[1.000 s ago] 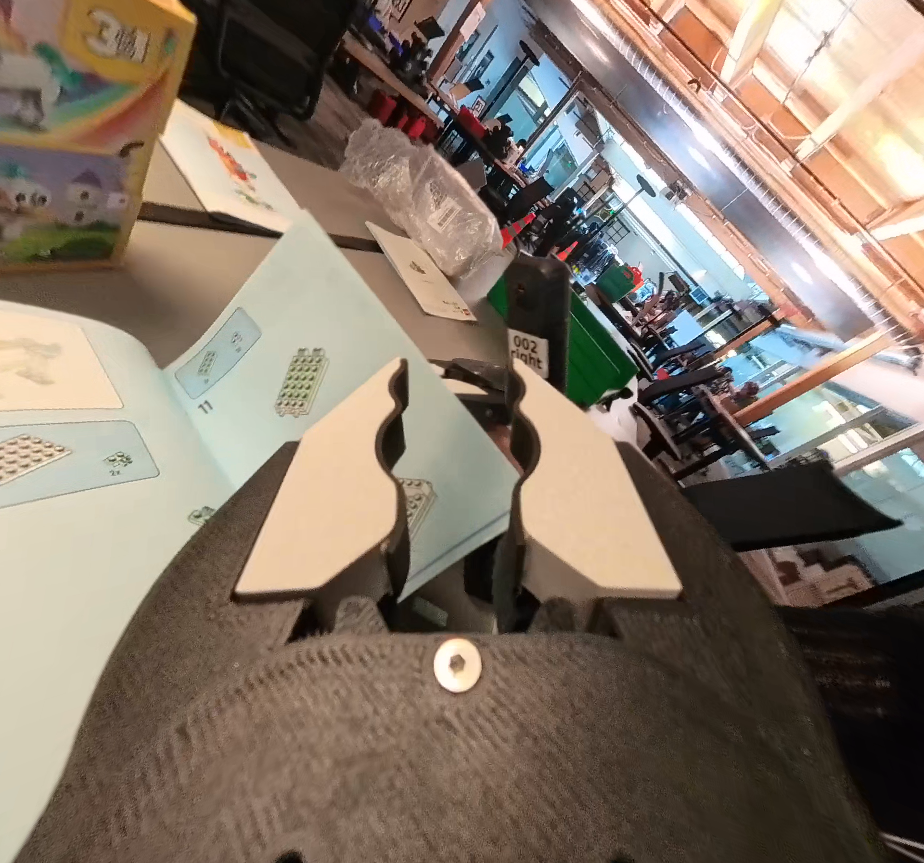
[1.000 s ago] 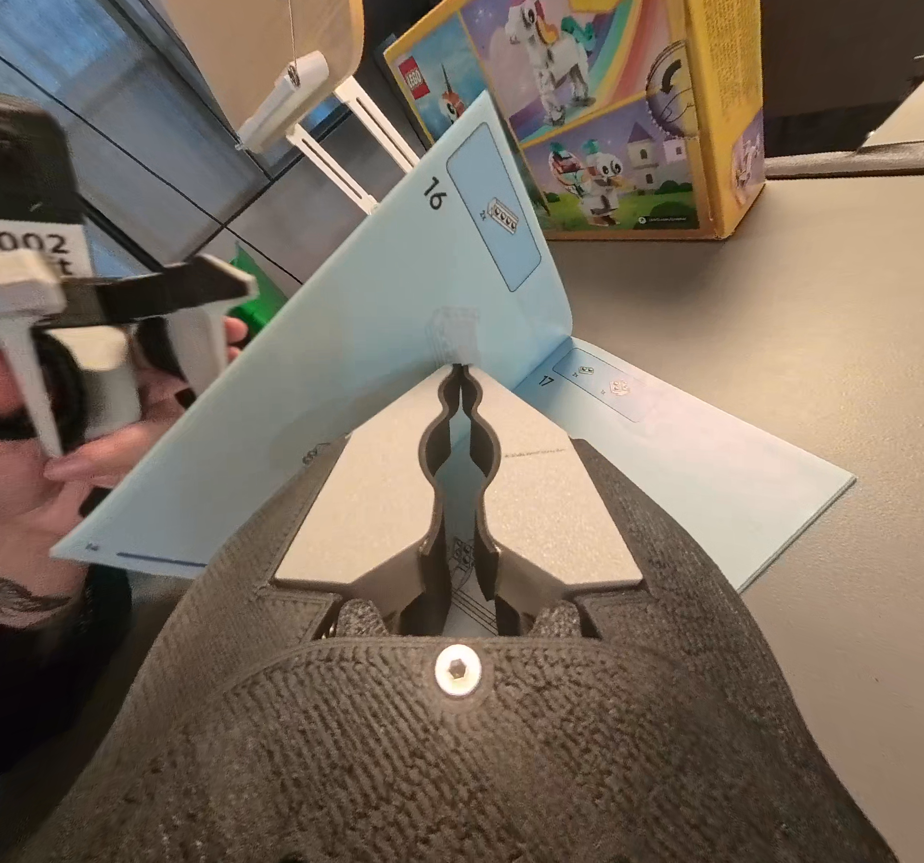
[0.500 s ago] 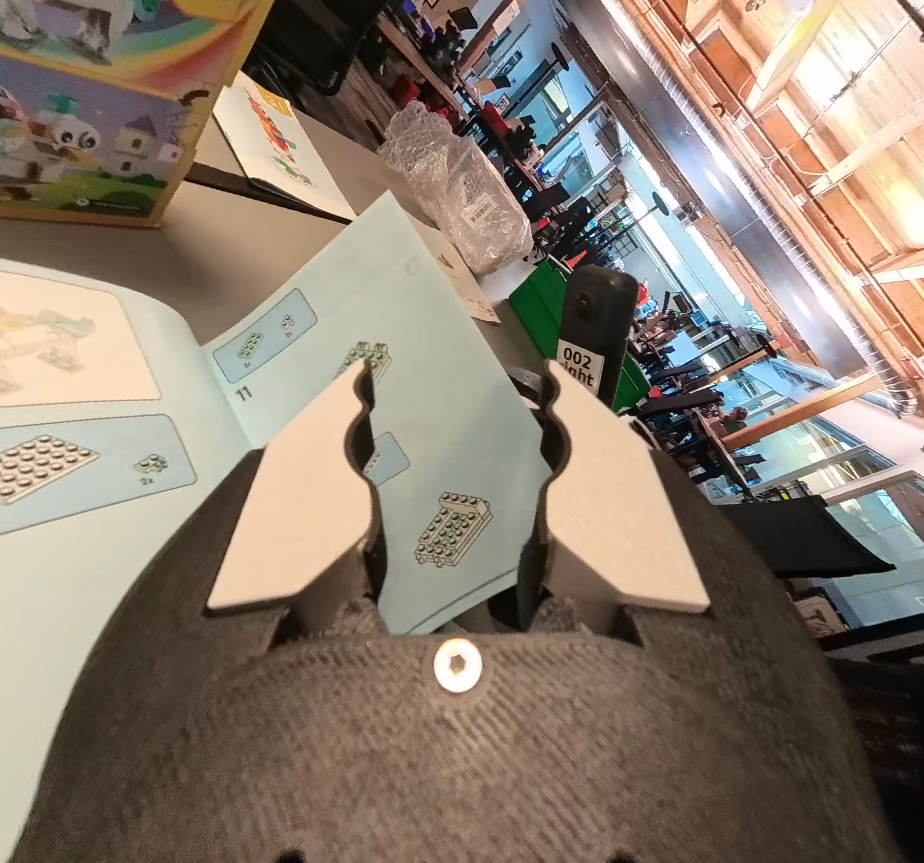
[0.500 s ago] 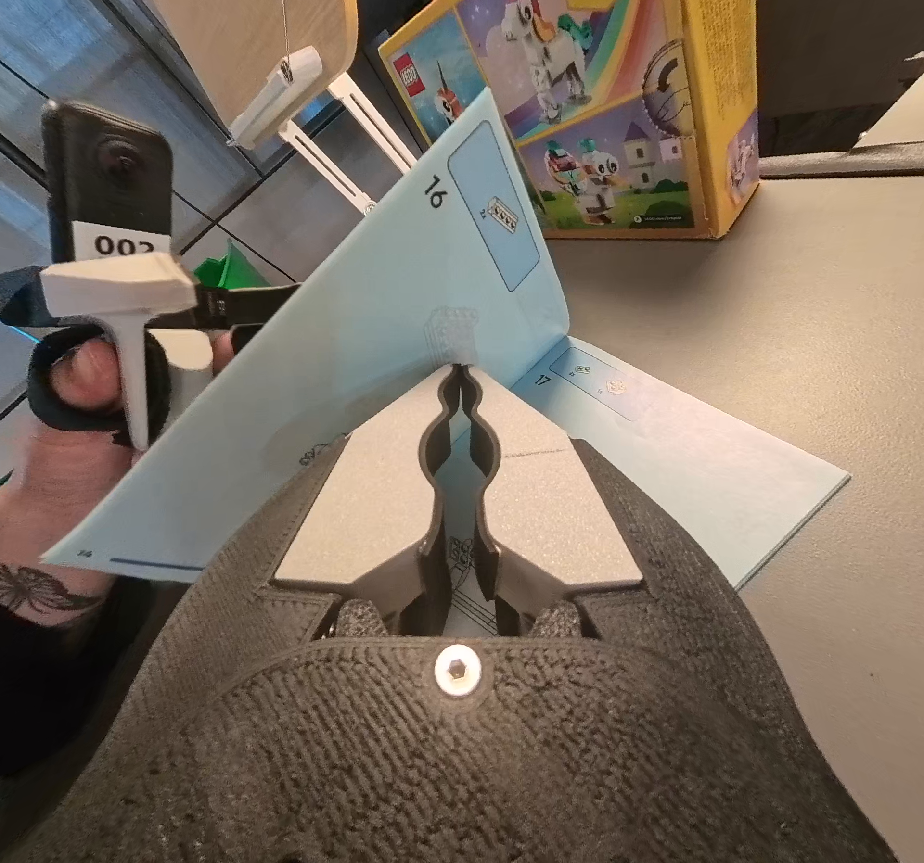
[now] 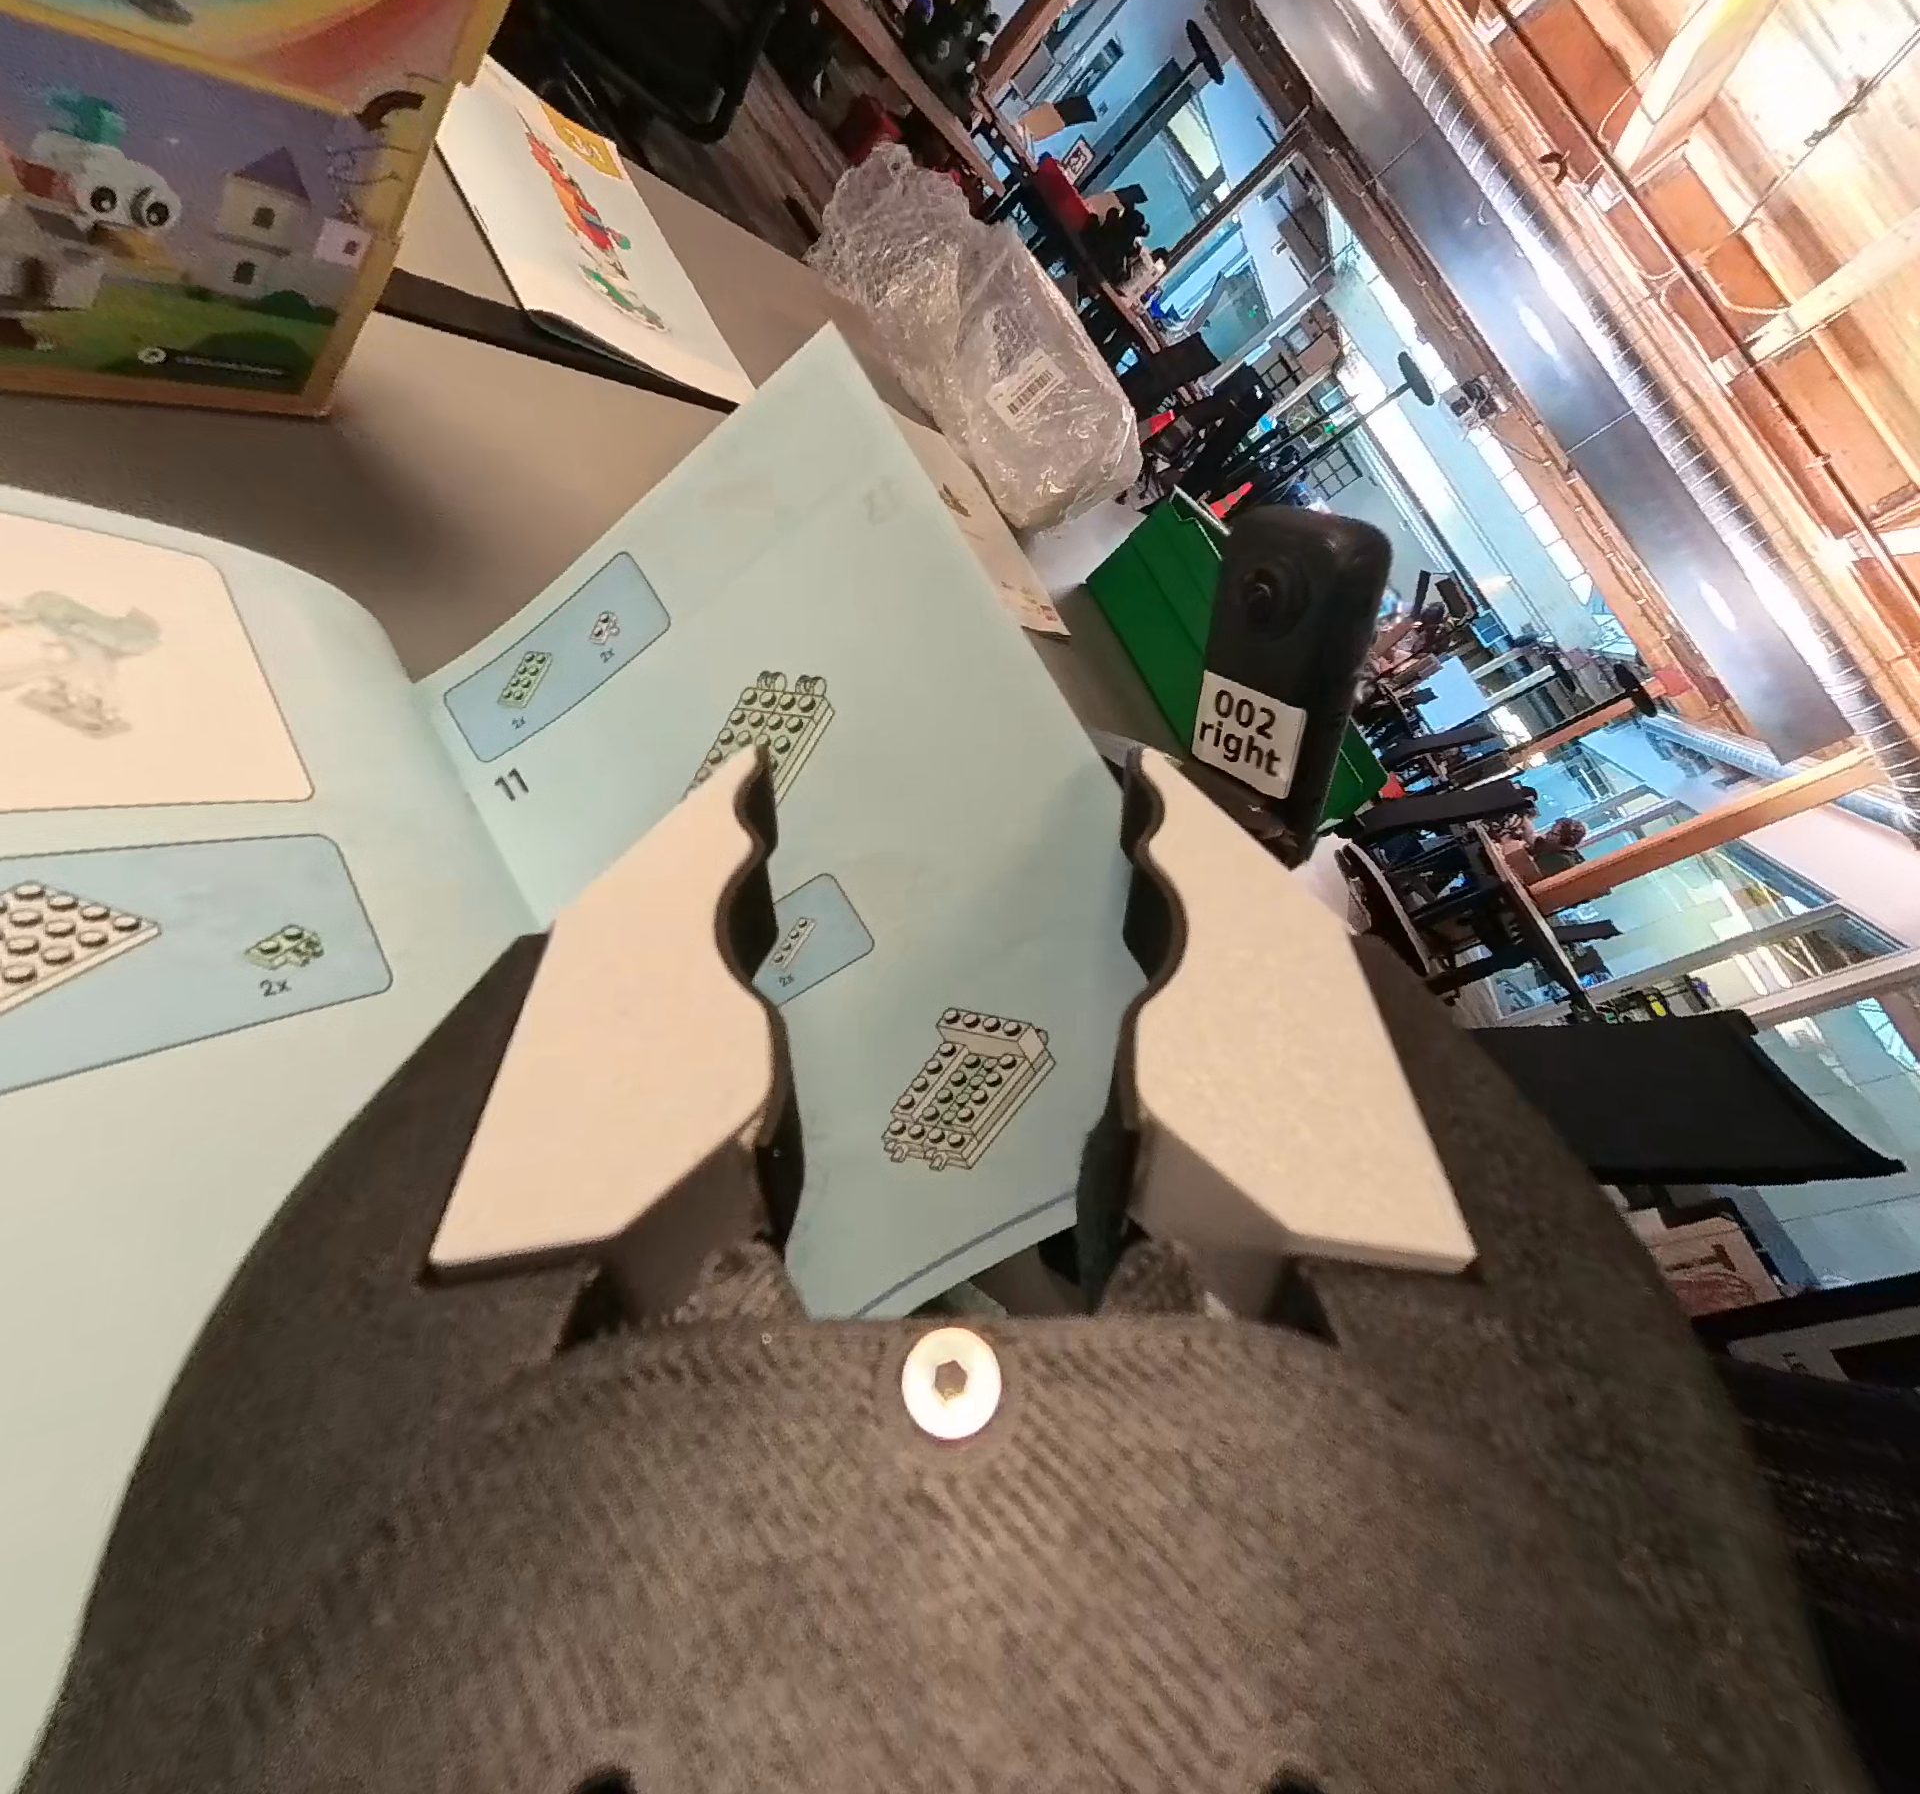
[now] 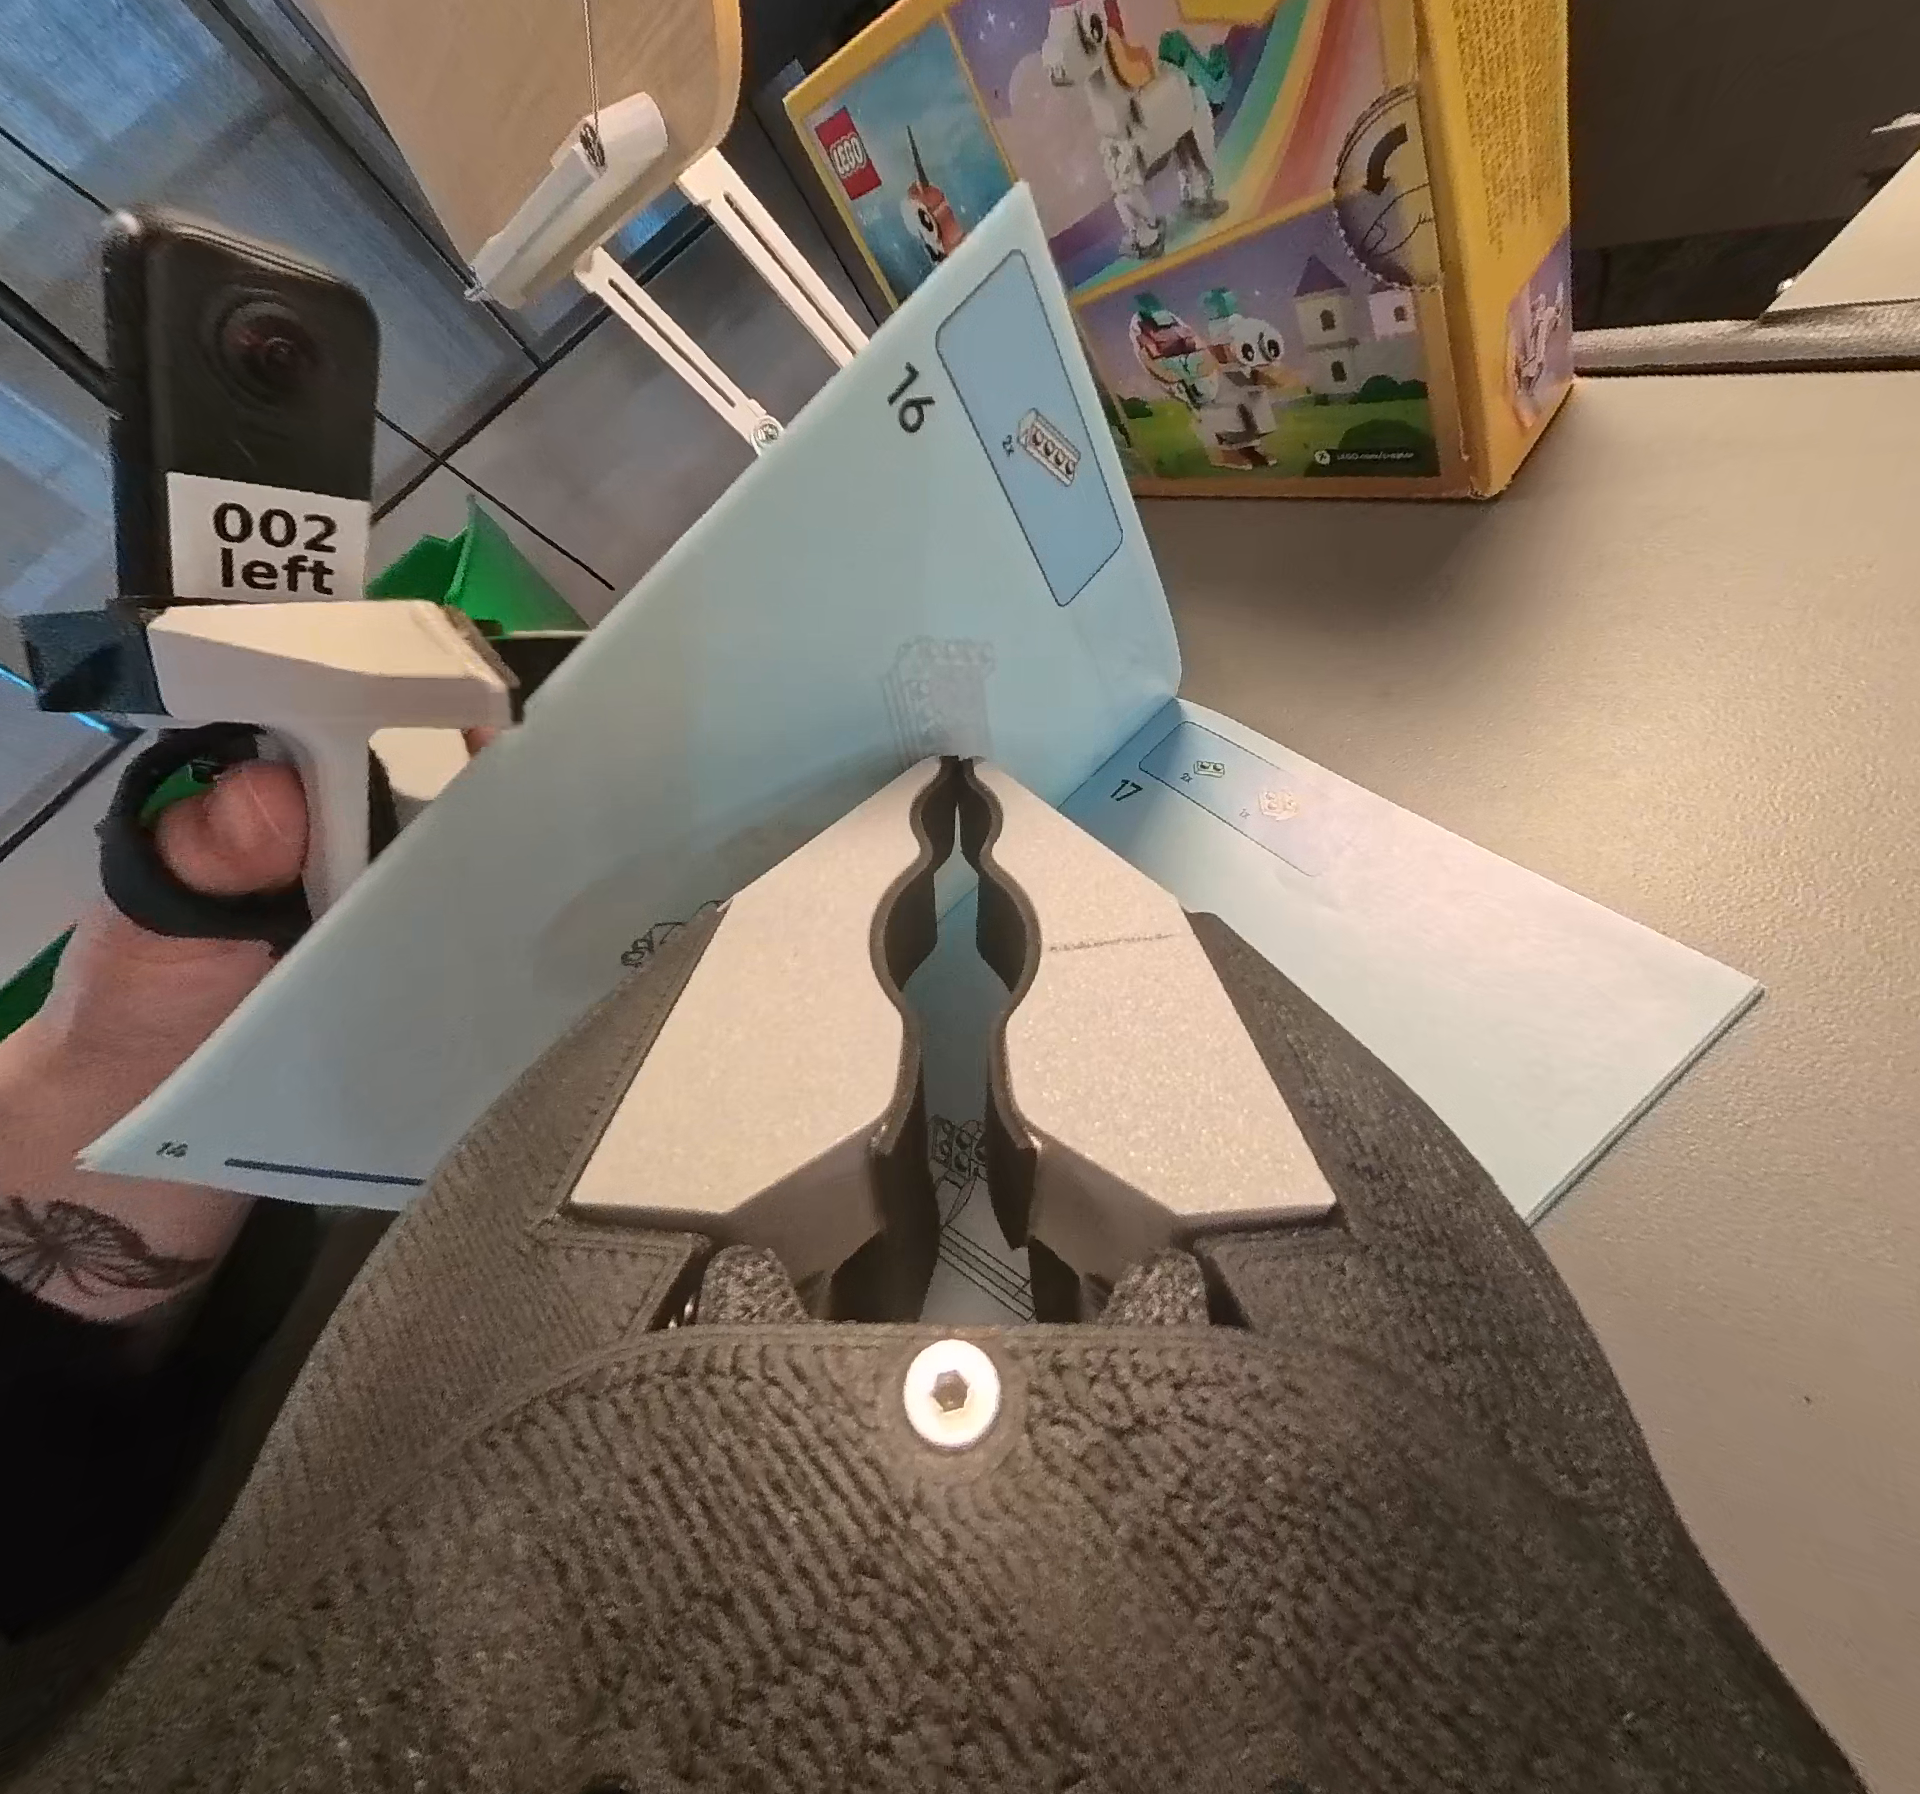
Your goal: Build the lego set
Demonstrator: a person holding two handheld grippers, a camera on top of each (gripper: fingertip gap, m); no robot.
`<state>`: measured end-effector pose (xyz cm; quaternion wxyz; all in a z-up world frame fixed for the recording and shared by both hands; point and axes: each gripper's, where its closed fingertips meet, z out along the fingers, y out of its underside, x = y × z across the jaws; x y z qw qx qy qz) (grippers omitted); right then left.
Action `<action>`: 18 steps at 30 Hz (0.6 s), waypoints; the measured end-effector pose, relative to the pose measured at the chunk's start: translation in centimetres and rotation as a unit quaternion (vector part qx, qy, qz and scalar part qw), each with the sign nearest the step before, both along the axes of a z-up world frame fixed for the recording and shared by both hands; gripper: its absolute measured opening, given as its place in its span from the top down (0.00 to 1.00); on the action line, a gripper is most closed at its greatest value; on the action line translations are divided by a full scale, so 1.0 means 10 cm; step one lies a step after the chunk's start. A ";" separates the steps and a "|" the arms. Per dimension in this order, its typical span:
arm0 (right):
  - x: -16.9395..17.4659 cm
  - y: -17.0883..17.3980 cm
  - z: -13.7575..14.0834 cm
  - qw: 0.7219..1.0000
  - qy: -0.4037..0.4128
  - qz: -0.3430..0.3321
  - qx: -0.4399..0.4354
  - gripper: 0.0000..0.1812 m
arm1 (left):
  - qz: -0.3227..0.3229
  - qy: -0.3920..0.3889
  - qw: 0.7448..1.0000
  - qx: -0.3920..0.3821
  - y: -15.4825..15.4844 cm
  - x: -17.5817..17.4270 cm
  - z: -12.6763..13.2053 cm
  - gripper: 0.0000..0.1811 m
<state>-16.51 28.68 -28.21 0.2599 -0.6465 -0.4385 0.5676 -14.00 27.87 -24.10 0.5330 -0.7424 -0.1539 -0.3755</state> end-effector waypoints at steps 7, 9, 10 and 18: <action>0.00 0.00 0.00 1.000 0.002 0.000 -0.002 1.00 | -0.023 -0.042 0.999 0.012 0.00 0.06 0.00 0.64; 0.00 0.00 0.01 1.000 0.002 0.000 -0.002 1.00 | -0.035 -0.068 0.997 0.020 0.00 0.08 0.02 0.65; 0.00 0.00 0.00 1.000 0.002 0.000 -0.003 1.00 | -0.039 -0.080 0.996 0.024 0.00 0.09 0.03 0.65; 0.00 0.00 0.01 1.000 0.002 -0.001 -0.003 1.00 | -0.044 -0.118 0.992 0.030 0.00 0.06 0.01 0.67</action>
